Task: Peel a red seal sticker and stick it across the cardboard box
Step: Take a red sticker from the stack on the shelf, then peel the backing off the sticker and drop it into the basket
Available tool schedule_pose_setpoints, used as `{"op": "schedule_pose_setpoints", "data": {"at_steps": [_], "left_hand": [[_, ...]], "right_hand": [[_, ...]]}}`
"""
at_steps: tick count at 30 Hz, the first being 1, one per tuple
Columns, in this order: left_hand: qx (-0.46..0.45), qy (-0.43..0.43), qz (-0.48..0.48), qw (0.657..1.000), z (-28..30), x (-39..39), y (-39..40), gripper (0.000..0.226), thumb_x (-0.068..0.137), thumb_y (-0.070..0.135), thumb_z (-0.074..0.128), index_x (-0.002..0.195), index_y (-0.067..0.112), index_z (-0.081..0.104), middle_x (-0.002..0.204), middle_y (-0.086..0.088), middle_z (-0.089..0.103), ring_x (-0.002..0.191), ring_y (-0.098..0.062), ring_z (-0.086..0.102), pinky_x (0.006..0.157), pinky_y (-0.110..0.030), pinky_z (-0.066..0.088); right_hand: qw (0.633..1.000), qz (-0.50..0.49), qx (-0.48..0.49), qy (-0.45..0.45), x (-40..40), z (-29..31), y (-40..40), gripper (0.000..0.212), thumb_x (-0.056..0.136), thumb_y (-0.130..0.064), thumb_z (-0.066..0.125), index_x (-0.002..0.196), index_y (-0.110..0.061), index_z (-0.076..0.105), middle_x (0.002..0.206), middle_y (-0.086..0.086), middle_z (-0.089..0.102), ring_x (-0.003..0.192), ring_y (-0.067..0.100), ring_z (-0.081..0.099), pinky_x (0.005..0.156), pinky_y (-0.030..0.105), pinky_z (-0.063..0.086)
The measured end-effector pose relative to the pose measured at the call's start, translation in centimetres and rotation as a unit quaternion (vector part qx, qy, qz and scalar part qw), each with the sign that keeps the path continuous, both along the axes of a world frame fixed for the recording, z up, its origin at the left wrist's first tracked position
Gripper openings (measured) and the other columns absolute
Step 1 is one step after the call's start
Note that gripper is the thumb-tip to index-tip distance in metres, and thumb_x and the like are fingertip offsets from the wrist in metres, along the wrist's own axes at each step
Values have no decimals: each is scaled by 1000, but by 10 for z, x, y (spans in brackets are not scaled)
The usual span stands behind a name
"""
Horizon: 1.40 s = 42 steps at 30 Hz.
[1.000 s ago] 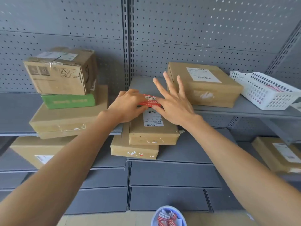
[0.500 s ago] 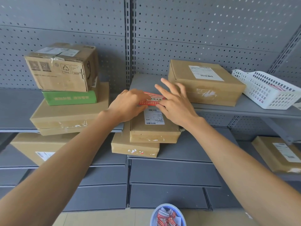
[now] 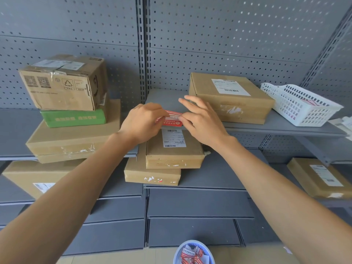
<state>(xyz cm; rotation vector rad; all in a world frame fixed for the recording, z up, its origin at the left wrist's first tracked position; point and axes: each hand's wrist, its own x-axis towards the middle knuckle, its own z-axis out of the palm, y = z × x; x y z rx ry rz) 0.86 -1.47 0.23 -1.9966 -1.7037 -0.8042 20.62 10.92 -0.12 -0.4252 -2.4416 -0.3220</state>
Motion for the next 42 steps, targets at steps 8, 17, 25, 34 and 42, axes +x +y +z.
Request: {"op": "schedule_pose_setpoints", "data": {"at_steps": [8, 17, 25, 34, 42], "left_hand": [[147, -38, 37, 988, 20, 12, 18, 7, 93, 11, 71, 96, 10, 77, 95, -7, 72, 91, -30, 60, 69, -45, 49], [257, -17, 4, 966, 44, 56, 58, 8, 93, 16, 75, 93, 9, 77, 104, -9, 71, 96, -37, 59, 69, -50, 46], [252, -95, 0, 963, 60, 102, 100, 31, 93, 22, 73, 125, 20, 71, 135, -11, 60, 121, -35, 51, 87, -51, 46], [72, -575, -21, 815, 95, 165, 126, 39, 100, 46, 59, 131, 22, 61, 109, 12, 70, 107, -3, 65, 94, -29, 46], [56, -652, -47, 754, 102, 188, 151, 24, 96, 29, 70, 75, 18, 66, 73, 8, 73, 76, -11, 68, 82, -28, 43]], "right_hand": [[943, -44, -291, 154, 19, 27, -12, 36, 103, -39, 55, 126, -14, 67, 125, 0, 72, 90, -11, 59, 86, 17, 48], [810, -5, -505, 298, 49, 54, -2, 26, 105, -22, 53, 93, -12, 74, 90, -1, 80, 84, 1, 72, 68, 11, 47], [763, -8, -536, 362, 90, 85, 24, 23, 107, -22, 49, 95, -21, 70, 93, -2, 80, 93, 13, 75, 63, 21, 49], [773, -3, -497, 394, 128, 93, 63, 26, 107, -23, 50, 100, -8, 71, 90, -2, 80, 89, 17, 76, 70, 30, 52], [760, 33, -518, 391, 145, 95, 82, 22, 106, -20, 53, 105, -7, 70, 95, 3, 80, 85, 22, 77, 69, 32, 53]]}}
